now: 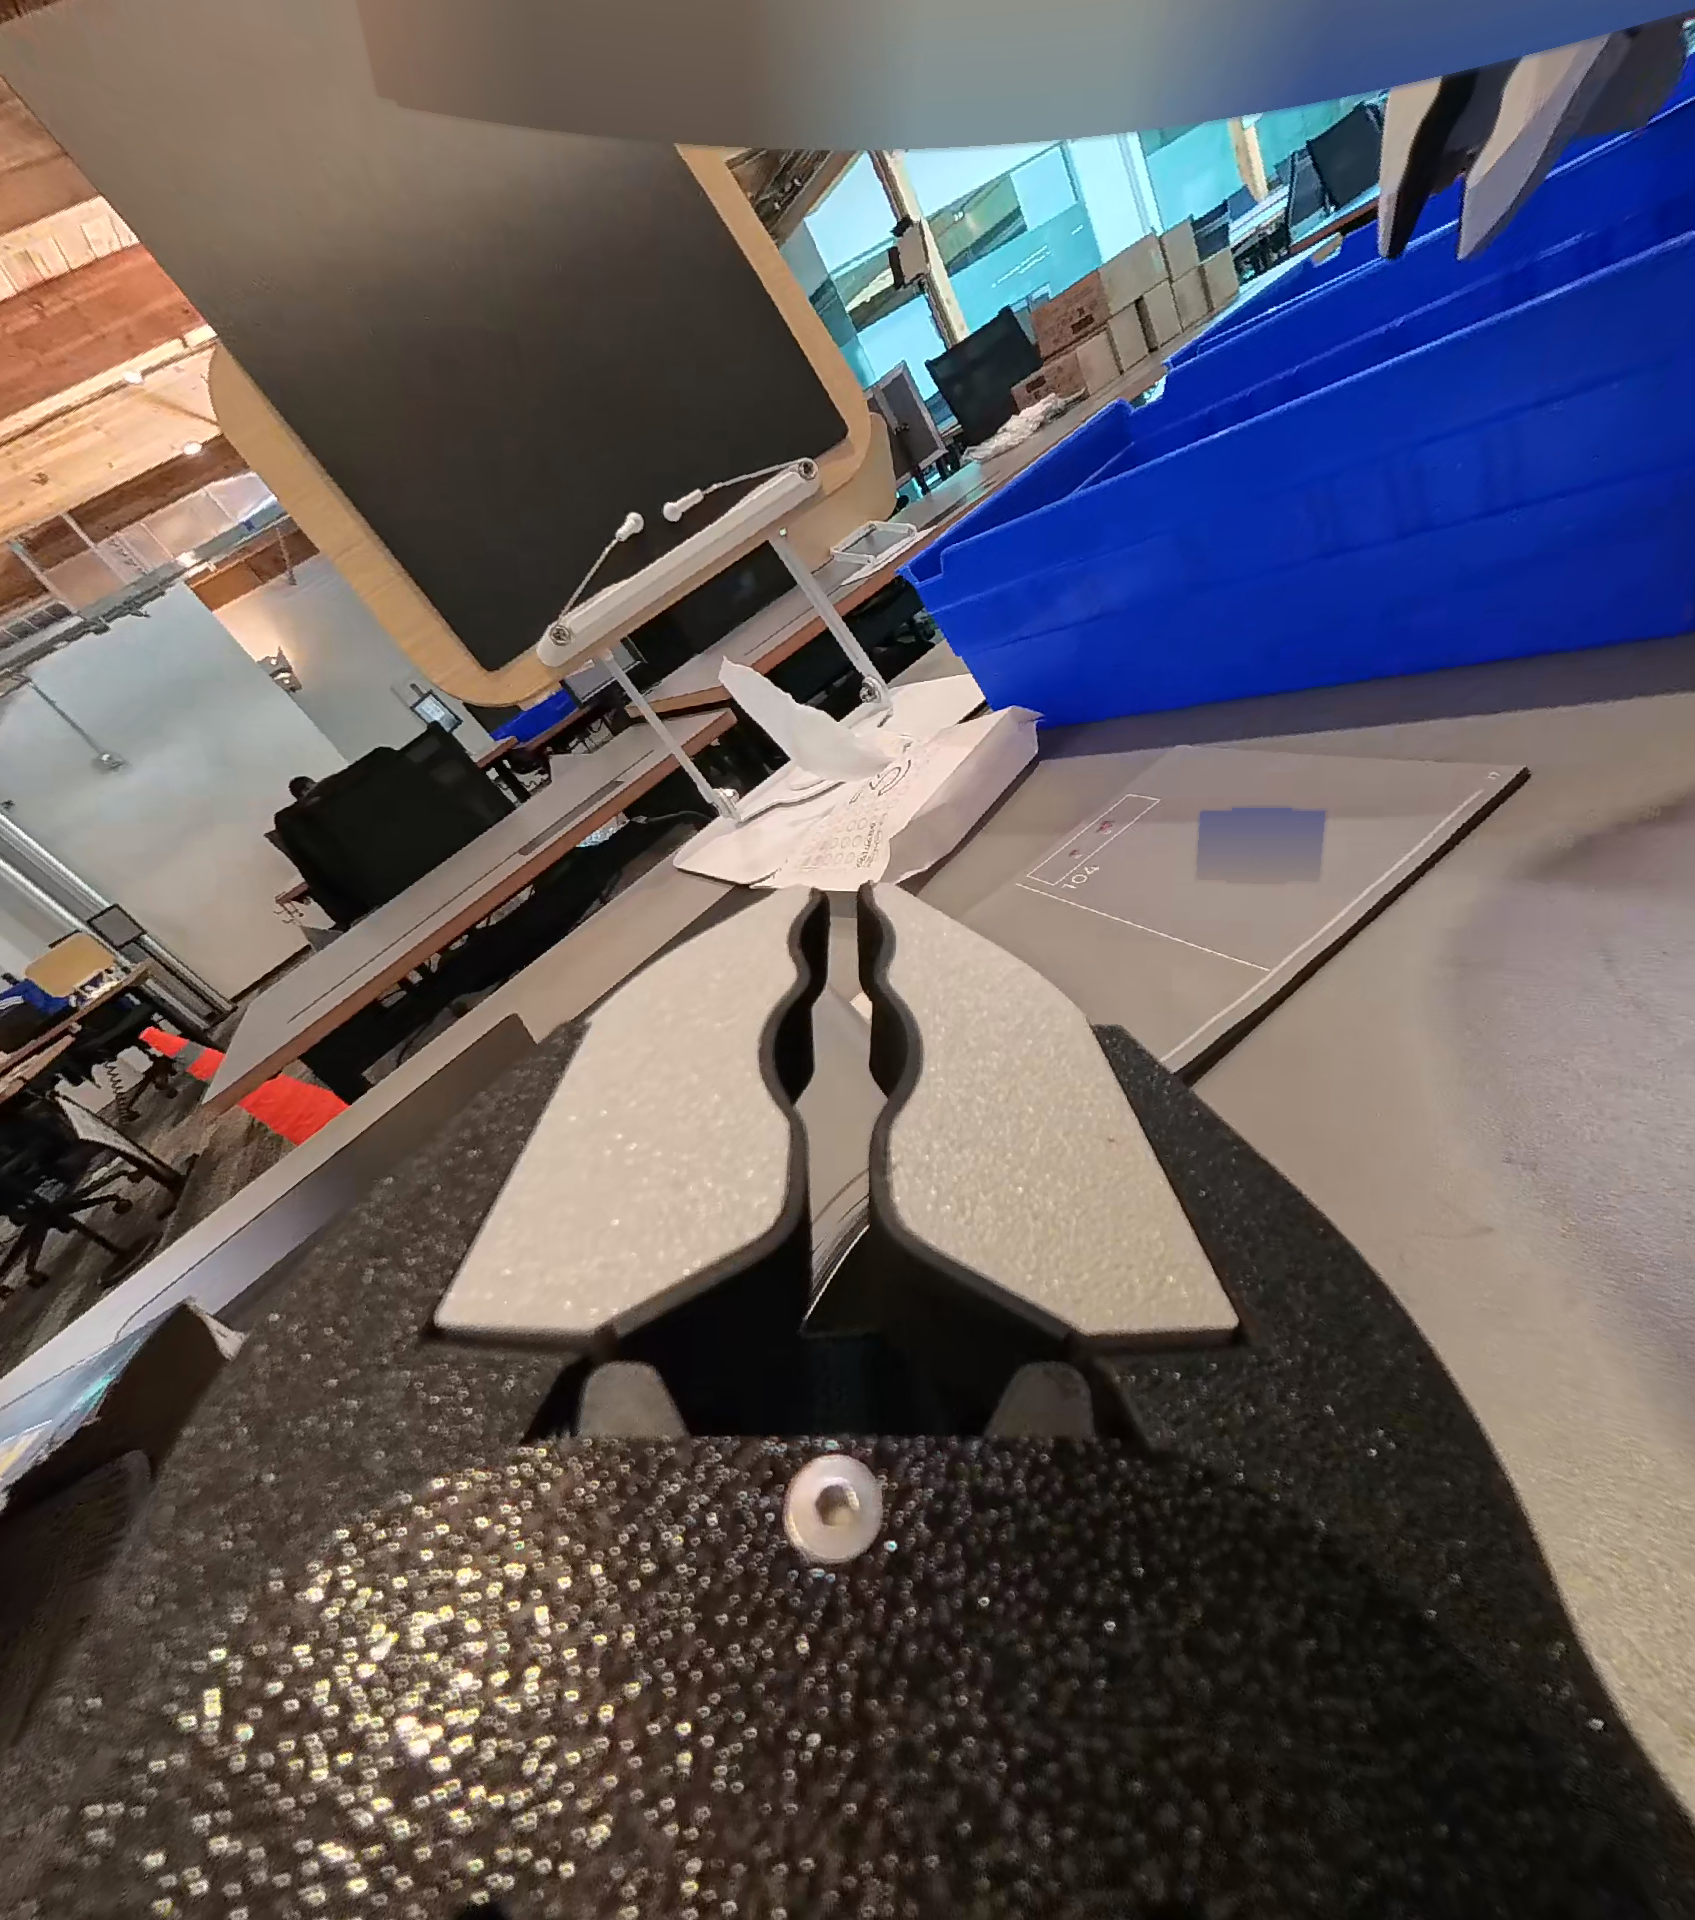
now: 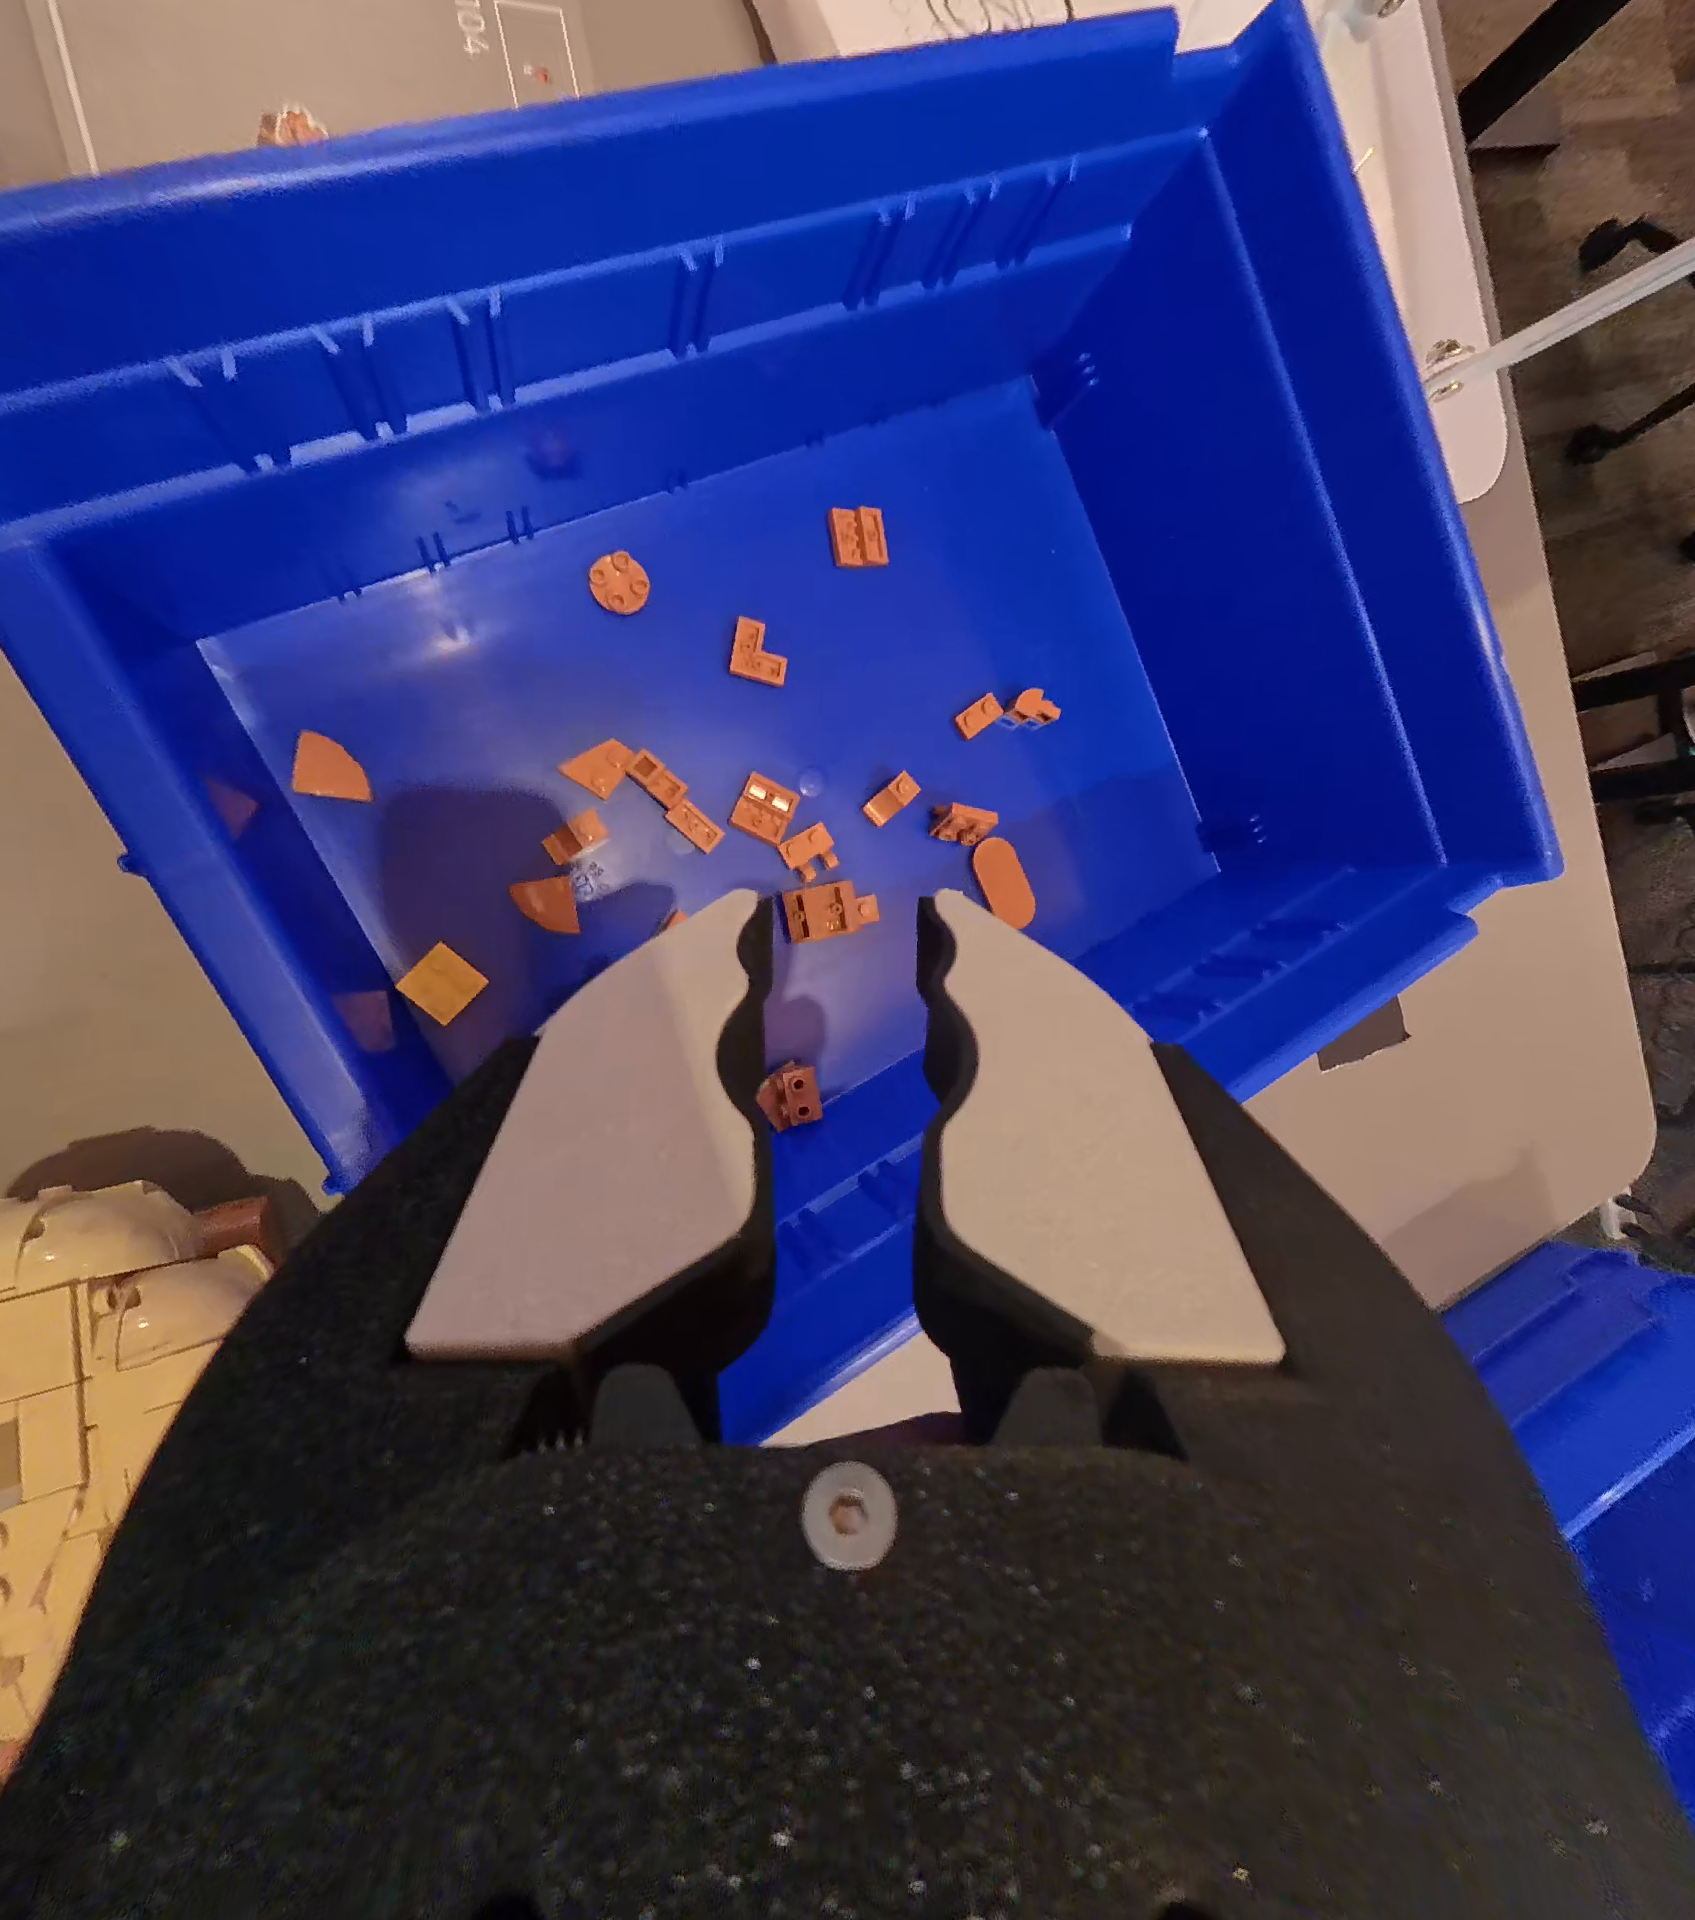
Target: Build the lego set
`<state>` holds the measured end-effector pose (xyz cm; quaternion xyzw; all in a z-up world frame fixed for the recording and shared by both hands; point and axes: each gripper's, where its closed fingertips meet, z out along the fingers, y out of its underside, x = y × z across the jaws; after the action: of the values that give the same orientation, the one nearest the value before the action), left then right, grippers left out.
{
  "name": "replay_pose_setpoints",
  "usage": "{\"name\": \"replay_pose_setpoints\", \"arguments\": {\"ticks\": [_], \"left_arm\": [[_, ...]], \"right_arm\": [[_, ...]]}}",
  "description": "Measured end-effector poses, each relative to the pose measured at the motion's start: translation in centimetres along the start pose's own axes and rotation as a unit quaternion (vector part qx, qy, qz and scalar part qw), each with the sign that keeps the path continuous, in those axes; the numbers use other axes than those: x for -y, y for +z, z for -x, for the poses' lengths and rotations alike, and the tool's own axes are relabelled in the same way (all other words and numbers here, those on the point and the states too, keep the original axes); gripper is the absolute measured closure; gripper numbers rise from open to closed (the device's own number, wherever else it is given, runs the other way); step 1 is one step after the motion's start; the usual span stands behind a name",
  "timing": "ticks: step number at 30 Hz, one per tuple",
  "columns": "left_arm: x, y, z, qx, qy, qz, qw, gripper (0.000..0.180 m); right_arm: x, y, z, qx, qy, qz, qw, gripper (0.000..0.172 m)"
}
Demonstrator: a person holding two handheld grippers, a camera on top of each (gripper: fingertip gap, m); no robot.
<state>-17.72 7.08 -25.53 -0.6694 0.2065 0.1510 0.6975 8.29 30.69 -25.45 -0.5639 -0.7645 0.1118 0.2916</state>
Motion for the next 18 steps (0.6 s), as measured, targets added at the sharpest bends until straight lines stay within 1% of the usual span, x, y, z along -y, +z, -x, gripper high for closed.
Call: {"name": "replay_pose_setpoints", "arguments": {"ticks": [3,6,8,10,13,15,16,18], "left_arm": [[0.0,-0.1,-0.1,0.0,0.002,0.001,1.0,0.176],[0.0,-0.2,-0.1,-0.001,0.002,0.002,1.0,0.176],[0.1,-0.2,-0.2,-0.003,0.0,0.002,1.0,0.176],[0.0,-0.3,-0.1,-0.002,-0.002,0.003,1.0,0.176],[0.0,-0.4,0.0,-0.002,-0.006,0.001,1.0,0.176],[0.1,-0.5,0.1,-0.001,-0.012,-0.002,1.0,0.176],[0.2,-0.5,0.1,-0.001,-0.015,-0.003,1.0,0.176],[0.3,-0.6,0.2,-0.002,-0.023,-0.01,1.0,0.176]], "right_arm": [[-1.2,0.2,1.2,0.031,-0.004,0.043,0.999,0.147],[-3.7,0.5,2.5,0.062,-0.025,0.127,0.99,0.147],[-3.9,0.5,2.5,0.06,-0.035,0.149,0.986,0.146],[-2.9,0.2,2.0,0.044,-0.027,0.131,0.99,0.144],[0.2,-1.5,0.0,-0.012,0.02,0.04,0.999,0.145],[1.8,-3.1,-0.8,-0.035,0.065,-0.027,0.997,0.147],[2.0,-3.6,-0.9,-0.041,0.082,-0.045,0.995,0.149],[1.5,-4.0,-0.8,-0.056,0.094,-0.047,0.993,0.149]]}}
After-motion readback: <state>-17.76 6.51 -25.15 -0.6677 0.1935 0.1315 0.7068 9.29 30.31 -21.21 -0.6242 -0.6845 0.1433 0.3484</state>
